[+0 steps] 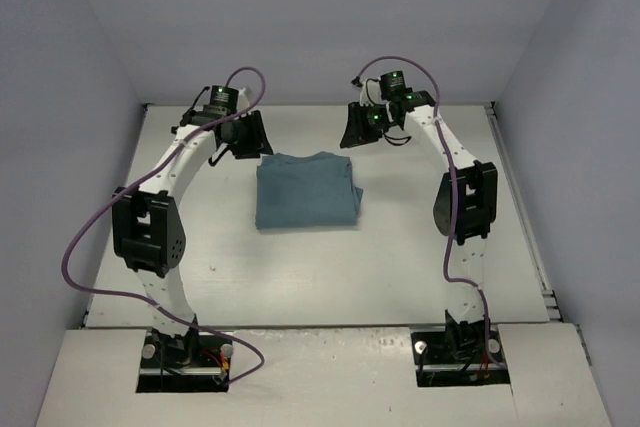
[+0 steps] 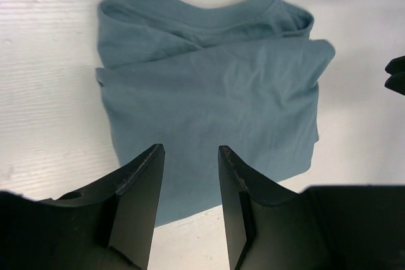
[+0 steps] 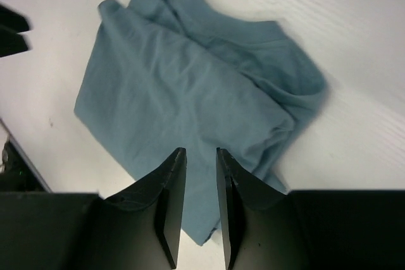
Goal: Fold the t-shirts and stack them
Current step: Fold the long partially folded tshirt into a neat square
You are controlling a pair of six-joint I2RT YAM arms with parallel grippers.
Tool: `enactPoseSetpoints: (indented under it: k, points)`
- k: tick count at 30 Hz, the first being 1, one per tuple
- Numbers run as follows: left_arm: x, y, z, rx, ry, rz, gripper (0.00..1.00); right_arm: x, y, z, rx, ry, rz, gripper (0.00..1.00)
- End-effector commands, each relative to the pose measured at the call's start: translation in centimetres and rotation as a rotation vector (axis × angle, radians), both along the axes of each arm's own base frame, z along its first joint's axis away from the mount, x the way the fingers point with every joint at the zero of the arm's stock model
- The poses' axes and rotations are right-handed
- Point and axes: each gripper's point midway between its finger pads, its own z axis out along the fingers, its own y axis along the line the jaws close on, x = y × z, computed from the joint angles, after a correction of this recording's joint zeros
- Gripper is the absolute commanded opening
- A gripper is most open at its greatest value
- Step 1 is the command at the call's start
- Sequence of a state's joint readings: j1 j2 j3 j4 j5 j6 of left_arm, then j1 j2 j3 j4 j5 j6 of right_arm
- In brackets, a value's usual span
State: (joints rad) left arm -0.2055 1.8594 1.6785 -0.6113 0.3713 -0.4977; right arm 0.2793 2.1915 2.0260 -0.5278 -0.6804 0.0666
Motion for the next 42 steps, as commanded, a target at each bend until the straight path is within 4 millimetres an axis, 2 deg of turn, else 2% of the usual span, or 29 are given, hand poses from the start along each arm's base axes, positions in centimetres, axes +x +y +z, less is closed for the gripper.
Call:
enactPoseSetpoints:
  k: [1,7,9,11,14,17,20,22,25,27,29,30,31,32,34,37,40,42]
  points:
    - [1.2,-1.7,-2.0,-0.030,-0.026,-0.043,0.37,-1.9,2.9,-0.3,0.111,-0.013,0.200,0.22]
    - [2.7,-1.9,-7.1,-0.024,0.046,-0.038,0.36,-1.6,2.3,-5.7,0.146,0.086,0.230,0.19]
    - [3.1,-1.8,-8.1,-0.027,0.062,-0.029,0.37,-1.2,1.0,-8.6,0.136,0.136,0.202,0.19]
    - [3.4,-1.7,-8.7,-0.021,0.068,-0.028,0.37,-1.1,0.1,-10.3,0.125,0.163,0.185,0.16]
    - [3.7,-1.4,-8.9,-0.002,0.052,-0.030,0.37,-0.4,-1.7,-11.4,0.106,0.173,0.146,0.15]
    - [3.9,-1.1,-9.1,0.006,0.048,-0.030,0.36,0.7,-3.3,-10.8,0.086,0.153,0.097,0.17]
    - [4.3,-0.5,-7.8,0.000,0.022,-0.020,0.37,2.2,-5.0,-8.6,0.052,0.102,0.032,0.19]
    - [4.6,-0.2,-5.8,-0.003,-0.021,-0.016,0.37,3.0,-6.3,-6.8,0.016,0.063,-0.019,0.26]
    - [4.2,0.0,-0.7,-0.005,-0.111,-0.016,0.38,3.1,-7.1,-2.4,-0.029,-0.033,-0.062,0.35]
    - [3.5,0.3,2.2,-0.002,-0.161,-0.019,0.40,2.8,-7.7,-0.4,-0.067,-0.080,-0.092,0.41]
    - [1.9,1.5,6.3,0.029,-0.235,0.003,0.45,2.4,-9.6,3.2,-0.139,-0.167,-0.169,0.44]
    - [1.2,2.1,7.8,0.048,-0.265,0.012,0.47,2.0,-10.4,4.3,-0.169,-0.192,-0.198,0.46]
    - [0.9,2.4,8.3,0.062,-0.278,0.010,0.47,1.6,-10.7,4.3,-0.183,-0.190,-0.209,0.49]
    - [-0.5,3.5,10.4,0.092,-0.314,0.028,0.50,0.9,-12.1,6.3,-0.225,-0.237,-0.259,0.51]
    - [-2.7,5.5,13.2,0.137,-0.358,0.071,0.55,-0.4,-14.1,9.5,-0.283,-0.314,-0.337,0.55]
    - [-7.1,8.6,16.9,0.187,-0.411,0.156,0.58,-3.2,-16.7,14.9,-0.338,-0.435,-0.455,0.60]
    - [-10.3,11.3,19.1,0.265,-0.463,0.234,0.64,-6.0,-20.1,17.6,-0.415,-0.500,-0.607,0.68]
    - [-13.3,12.2,20.6,0.287,-0.510,0.252,0.68,-8.7,-21.5,19.1,-0.426,-0.537,-0.681,0.72]
